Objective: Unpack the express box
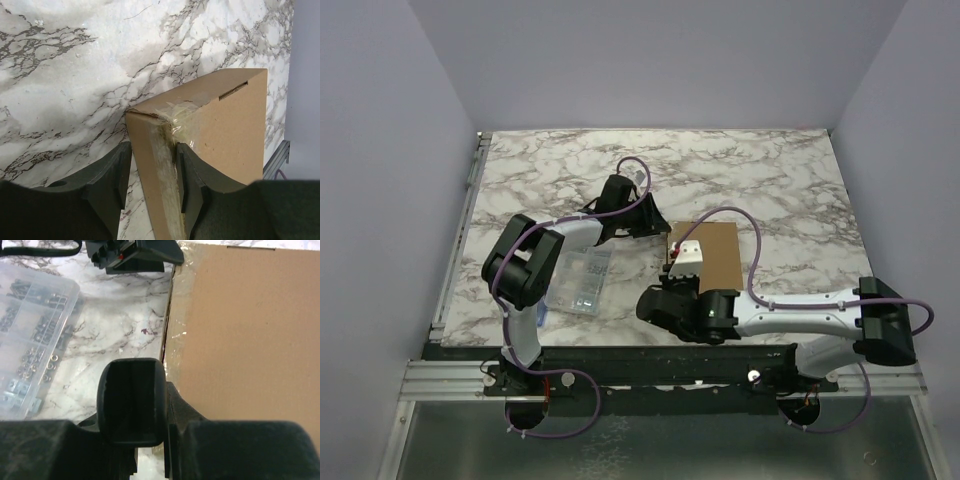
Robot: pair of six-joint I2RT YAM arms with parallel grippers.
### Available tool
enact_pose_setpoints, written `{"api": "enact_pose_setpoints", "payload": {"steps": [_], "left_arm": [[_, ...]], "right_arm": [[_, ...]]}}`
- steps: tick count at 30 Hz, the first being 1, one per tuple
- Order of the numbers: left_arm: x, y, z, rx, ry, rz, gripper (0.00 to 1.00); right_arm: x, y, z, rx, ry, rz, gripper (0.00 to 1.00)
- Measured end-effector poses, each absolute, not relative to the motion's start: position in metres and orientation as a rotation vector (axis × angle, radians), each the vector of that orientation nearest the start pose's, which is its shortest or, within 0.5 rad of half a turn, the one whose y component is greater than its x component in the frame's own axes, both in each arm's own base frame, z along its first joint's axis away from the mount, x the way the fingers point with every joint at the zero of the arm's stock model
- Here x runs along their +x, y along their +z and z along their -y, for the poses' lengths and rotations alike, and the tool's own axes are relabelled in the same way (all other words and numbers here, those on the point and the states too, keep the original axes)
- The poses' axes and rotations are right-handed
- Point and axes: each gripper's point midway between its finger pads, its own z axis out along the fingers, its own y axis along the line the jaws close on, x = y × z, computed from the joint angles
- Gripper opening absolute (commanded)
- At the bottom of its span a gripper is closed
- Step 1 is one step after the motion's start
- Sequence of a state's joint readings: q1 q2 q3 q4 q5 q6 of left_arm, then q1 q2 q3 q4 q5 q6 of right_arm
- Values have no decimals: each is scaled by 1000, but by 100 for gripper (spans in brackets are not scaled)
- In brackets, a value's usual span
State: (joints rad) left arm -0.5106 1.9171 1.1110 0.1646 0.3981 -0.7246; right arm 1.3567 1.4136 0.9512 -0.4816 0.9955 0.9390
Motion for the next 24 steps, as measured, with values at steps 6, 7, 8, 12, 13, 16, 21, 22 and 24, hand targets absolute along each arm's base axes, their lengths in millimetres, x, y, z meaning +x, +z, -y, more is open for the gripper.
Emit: {"api": "enact_pose_setpoints", "payload": {"steps": [6,7,8,12,13,16,21,22,24], "left_arm": [[377,67,319,-14,-1083,-2388,45],[377,67,319,-14,-1083,-2388,45],[378,67,319,-14,-1083,-2387,45],[378,67,319,-14,-1083,-2387,45],[378,67,319,-14,-1083,-2387,45],[378,67,319,-13,-1083,-2386,45],[379,67,319,-12,-1083,-2386,44],[379,67,319,-11,-1083,-2385,45],[379,67,320,-10,-1083,-2385,46]], "right_arm": [[172,146,-286,-84,141,-2035,0],[169,147,-287,-85,139,-2035,0],[166,147,-286,-83,129,-2036,0],[159,146,-286,-79,132,-2034,0],[157,146,-286,-77,134,-2034,0],[151,145,-286,-79,134,-2032,0],[144,145,-285,-90,112,-2028,0],[145,146,-285,-87,108,-2024,0],[146,148,-282,-84,96,-2013,1]]}}
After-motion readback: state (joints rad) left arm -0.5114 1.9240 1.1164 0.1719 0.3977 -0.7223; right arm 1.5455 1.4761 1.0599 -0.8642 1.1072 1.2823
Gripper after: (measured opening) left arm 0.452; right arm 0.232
